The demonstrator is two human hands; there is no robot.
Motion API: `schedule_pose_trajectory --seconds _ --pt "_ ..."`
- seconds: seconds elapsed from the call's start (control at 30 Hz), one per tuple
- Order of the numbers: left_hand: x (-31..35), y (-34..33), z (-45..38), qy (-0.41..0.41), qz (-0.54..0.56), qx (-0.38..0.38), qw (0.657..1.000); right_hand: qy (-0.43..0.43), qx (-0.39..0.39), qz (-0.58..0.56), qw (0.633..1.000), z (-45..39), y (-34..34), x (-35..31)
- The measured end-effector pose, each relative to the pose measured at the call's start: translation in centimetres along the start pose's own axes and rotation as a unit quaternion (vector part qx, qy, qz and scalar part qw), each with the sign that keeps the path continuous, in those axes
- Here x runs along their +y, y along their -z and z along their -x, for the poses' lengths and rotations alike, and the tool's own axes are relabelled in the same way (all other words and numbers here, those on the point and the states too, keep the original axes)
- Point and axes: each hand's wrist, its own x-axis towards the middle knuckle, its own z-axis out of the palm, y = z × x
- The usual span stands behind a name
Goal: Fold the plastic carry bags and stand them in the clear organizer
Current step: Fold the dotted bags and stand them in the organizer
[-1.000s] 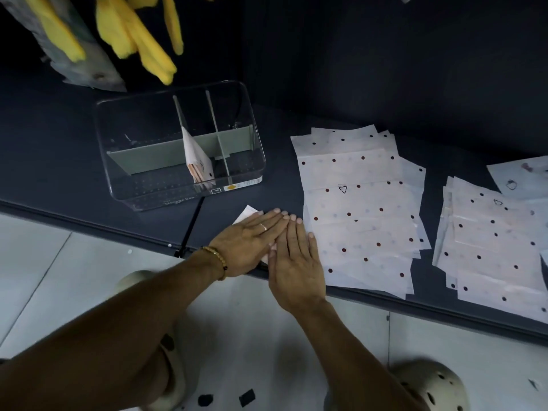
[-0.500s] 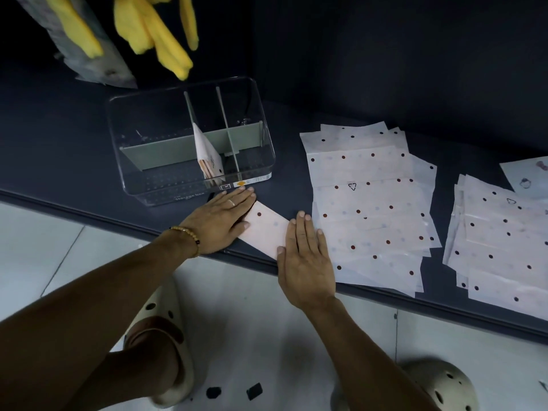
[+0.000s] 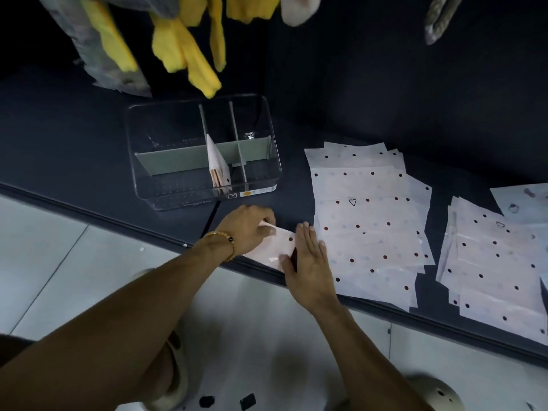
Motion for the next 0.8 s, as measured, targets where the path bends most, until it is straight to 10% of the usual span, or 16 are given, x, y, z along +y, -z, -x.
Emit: schedule_pose_trajectory --seconds 0.27,0.47,0.8 --pt "-0.1 3.9 1.9 0.087 0.454 0.168 0.871 -0.126 0.043 -0.402 0.906 -3.4 6.1 -4.8" --pt "-1.8 5.4 0.6 0.18 0.357 0.445 0.801 -0.13 0.193 -0.375 0.897 -7.3 8.1 -7.9" --pt "-4.6 6.3 -0.8 0.267 0.207 0.396 0.854 -0.087 0.206 -0.303 0.927 -12.8 5.5 -12.1"
